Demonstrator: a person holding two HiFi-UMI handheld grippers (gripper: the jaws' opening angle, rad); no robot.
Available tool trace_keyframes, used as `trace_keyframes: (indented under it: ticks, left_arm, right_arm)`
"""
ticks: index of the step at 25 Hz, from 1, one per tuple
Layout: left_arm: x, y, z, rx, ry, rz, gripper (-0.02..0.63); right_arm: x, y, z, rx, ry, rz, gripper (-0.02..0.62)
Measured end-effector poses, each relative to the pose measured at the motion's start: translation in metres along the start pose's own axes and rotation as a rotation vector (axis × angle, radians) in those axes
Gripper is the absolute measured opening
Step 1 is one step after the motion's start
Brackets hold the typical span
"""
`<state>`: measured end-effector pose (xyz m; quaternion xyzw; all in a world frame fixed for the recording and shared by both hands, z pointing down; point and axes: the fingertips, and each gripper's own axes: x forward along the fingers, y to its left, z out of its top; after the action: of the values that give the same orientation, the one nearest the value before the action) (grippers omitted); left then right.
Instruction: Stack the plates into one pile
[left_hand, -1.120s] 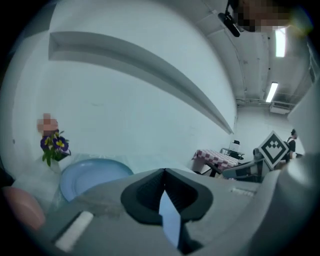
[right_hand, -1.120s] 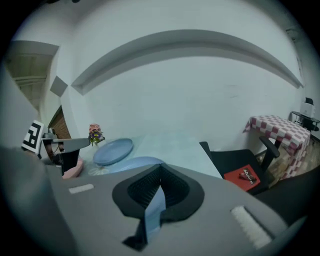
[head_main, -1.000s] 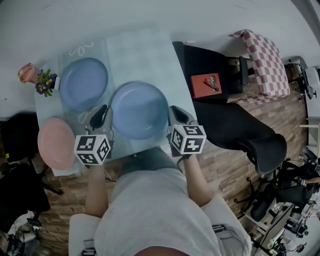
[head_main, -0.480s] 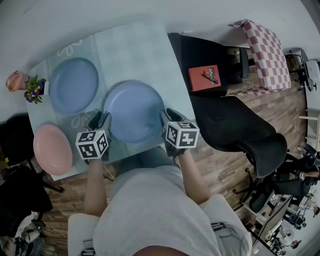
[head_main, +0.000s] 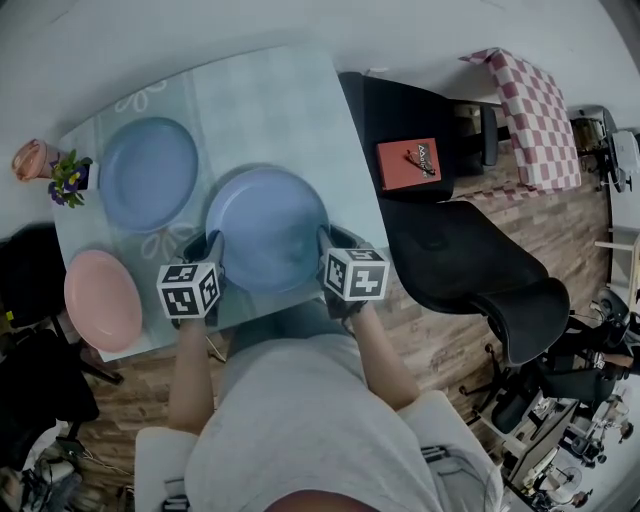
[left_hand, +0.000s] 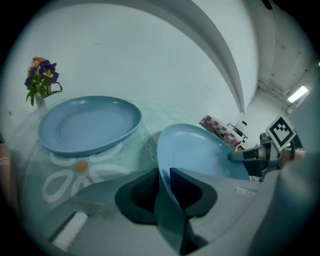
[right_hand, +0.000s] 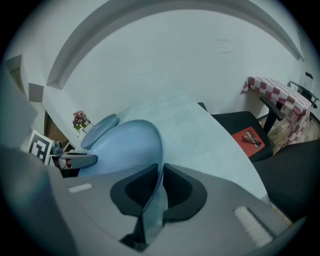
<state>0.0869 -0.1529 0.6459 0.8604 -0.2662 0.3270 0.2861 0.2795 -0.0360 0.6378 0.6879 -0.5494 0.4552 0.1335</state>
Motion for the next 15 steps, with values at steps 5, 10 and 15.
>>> trace_keyframes:
  ticks: [5, 10, 15]
  left_arm:
    - [-0.018, 0.003, 0.022, -0.025, -0.076, 0.019, 0.077]
    - [-0.048, 0.016, 0.046, -0.041, -0.167, 0.072, 0.077]
    - [-0.079, 0.037, 0.053, -0.088, -0.234, 0.146, 0.075]
  right_arm:
    - [-0.01, 0.016, 0.037, -0.073, -0.057, 0.03, 0.034]
    - [-0.015, 0.048, 0.075, -0.128, -0.115, 0.105, 0.028]
    - [-0.008, 0.085, 0.096, -0.198, -0.125, 0.182, 0.026]
